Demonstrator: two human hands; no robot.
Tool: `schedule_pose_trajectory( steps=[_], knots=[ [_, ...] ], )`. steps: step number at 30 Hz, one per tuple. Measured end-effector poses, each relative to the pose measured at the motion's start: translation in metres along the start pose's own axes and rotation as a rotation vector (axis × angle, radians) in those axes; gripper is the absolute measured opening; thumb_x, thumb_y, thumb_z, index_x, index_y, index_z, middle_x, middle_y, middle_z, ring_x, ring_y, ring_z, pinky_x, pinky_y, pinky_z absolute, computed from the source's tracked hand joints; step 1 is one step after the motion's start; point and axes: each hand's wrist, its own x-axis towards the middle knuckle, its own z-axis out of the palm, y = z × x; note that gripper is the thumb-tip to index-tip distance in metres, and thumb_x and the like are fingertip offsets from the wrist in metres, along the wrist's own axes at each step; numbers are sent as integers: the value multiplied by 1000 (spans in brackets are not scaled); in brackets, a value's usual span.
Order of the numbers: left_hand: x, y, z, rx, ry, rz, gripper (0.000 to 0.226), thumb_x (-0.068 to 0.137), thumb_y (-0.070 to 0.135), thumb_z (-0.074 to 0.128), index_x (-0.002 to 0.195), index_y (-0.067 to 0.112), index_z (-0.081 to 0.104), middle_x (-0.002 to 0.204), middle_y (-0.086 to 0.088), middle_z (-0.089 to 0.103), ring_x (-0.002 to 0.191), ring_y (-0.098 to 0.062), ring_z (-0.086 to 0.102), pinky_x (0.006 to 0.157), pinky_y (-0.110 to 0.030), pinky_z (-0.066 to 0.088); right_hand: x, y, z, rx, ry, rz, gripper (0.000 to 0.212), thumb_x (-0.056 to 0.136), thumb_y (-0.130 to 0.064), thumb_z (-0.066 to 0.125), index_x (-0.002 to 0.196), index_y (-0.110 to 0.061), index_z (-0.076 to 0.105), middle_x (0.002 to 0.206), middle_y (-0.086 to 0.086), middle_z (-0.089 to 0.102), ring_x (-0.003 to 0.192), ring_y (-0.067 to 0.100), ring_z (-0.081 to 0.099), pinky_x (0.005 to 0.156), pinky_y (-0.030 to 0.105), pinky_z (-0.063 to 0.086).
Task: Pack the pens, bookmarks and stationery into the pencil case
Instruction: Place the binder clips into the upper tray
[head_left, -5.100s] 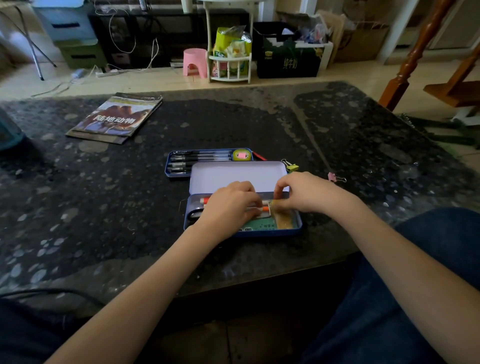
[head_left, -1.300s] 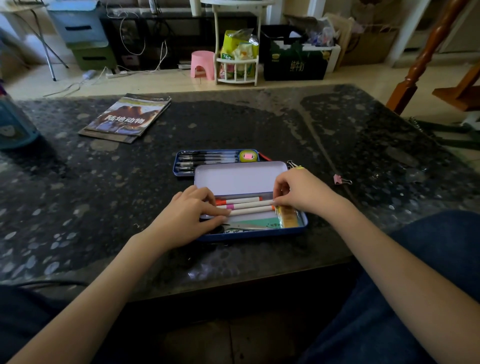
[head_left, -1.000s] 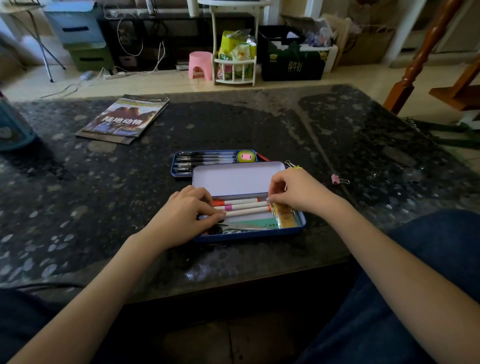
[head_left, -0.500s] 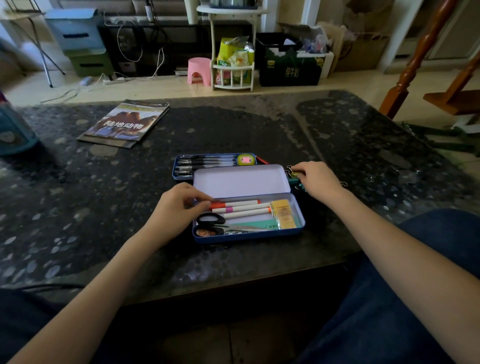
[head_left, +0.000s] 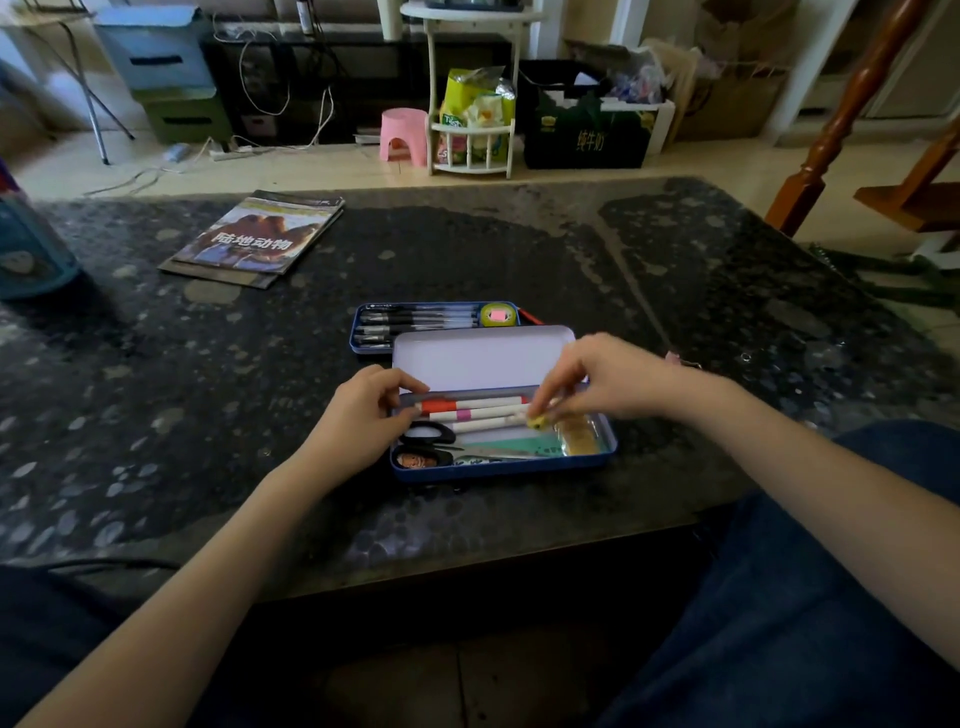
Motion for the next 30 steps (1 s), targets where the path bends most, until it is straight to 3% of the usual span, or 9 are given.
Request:
schedule_pose_trajectory(
  steps=[2,5,11,13,16,23,25,27,30],
  knots=[
    [0,0,-1,-14,-3,-10,21,81,12,69,98,24,66,81,5,49,71,-8,51,62,-12,35,-5,1,6,-57,-54,-2,17,77,-20,78,93,-26,79,73,-14,67,73,8,58,66,19,46],
    [0,1,0,-15,-6,-13,21,82,12,69,98,24,66,81,4,49,70,-7,50,62,-11,34,-5,5,11,-87,-44,5,19,78,-16,78,95,-23,79,70,-23,61,72,-4,55,63,5,38],
    [-1,2,-1,-26,-12,-32,21,82,11,68,99,23,65,83,5,50,70,-6,51,61,-11,36,0,4,18,-114,-33,10,22,80,-7,74,94,-23,79,68,-27,56,75,-24,49,63,-2,36],
    [-1,2,0,-25,-9,-34,21,82,10,68,98,24,65,83,4,50,70,-6,51,61,-11,35,2,3,19,-127,-44,22,30,82,1,67,93,-24,79,84,-23,65,82,-18,53,69,2,41],
    [-1,1,1,-38,0,-26,22,81,8,68,97,23,66,81,3,49,68,-7,49,61,-12,35,4,2,19,-138,-33,37,39,82,8,60,88,-26,78,95,-17,61,90,5,62,78,23,54],
    [1,-1,2,-48,5,-23,22,80,11,70,92,28,64,85,-1,54,72,-11,52,62,-12,35,4,8,13,-76,62,64,47,80,12,58,75,-31,76,86,-19,56,88,5,59,70,9,43],
    [1,-1,3,-51,6,-22,20,81,14,70,92,29,63,86,0,54,73,-11,53,62,-13,36,3,17,1,-86,234,131,46,81,11,56,81,-30,76,90,-14,60,92,11,61,79,25,51],
    [1,-2,4,-55,16,-19,18,80,16,71,91,29,63,83,1,53,72,-10,52,62,-14,36,2,32,-12,-223,426,287,35,87,1,57,102,-26,74,108,-2,65,104,19,60,91,38,50],
    [1,0,5,-36,22,-5,18,79,17,72,92,27,62,79,4,49,70,-8,49,60,-15,34,-5,57,-19,-391,373,689,45,92,-8,56,132,-27,55,134,6,54,119,26,53,97,42,47]
  ],
)
